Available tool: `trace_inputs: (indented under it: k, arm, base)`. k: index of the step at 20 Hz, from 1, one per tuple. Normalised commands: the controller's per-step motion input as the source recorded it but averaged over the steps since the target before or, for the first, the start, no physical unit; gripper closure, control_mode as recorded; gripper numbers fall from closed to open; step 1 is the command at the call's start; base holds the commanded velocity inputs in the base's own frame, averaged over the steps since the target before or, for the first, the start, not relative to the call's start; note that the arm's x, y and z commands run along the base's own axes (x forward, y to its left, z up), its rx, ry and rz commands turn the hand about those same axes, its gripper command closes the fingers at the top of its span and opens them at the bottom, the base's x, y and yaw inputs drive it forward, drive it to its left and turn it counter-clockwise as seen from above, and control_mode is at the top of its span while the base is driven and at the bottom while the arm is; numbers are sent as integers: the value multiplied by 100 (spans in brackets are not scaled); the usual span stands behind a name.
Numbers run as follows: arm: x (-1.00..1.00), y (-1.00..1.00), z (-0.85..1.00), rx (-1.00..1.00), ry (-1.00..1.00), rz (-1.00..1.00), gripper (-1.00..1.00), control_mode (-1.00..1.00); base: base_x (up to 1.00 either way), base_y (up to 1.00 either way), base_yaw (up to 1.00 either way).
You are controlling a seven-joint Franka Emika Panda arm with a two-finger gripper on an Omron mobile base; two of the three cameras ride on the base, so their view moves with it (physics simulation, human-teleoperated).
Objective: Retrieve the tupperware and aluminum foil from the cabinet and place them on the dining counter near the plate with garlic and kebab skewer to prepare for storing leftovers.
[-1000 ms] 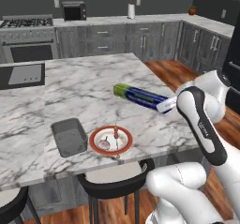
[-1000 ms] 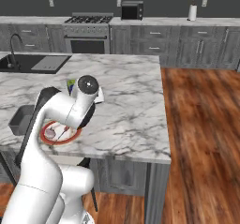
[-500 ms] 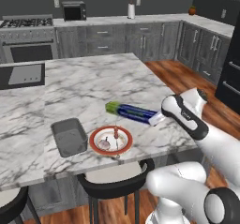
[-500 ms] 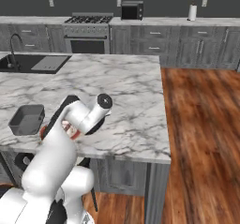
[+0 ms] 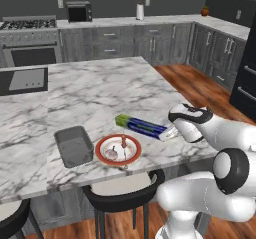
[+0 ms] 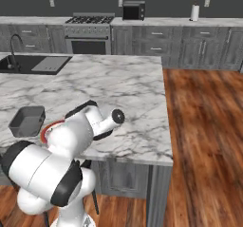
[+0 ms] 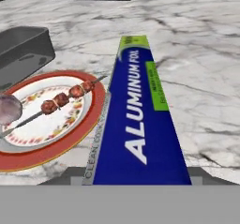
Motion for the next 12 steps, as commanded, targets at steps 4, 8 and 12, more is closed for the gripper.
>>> trace_inputs:
  k: [4,8,12]
  arm:
    - [44,6,-67,0,1,0,100,-100]
    - [51,0,-55,0,0,0,-100,-100]
    - [-32,0,61,0,-17,0,-100,-100]
  base:
    - [0,0,0]
    - [0,0,0]
    - [0,0,0]
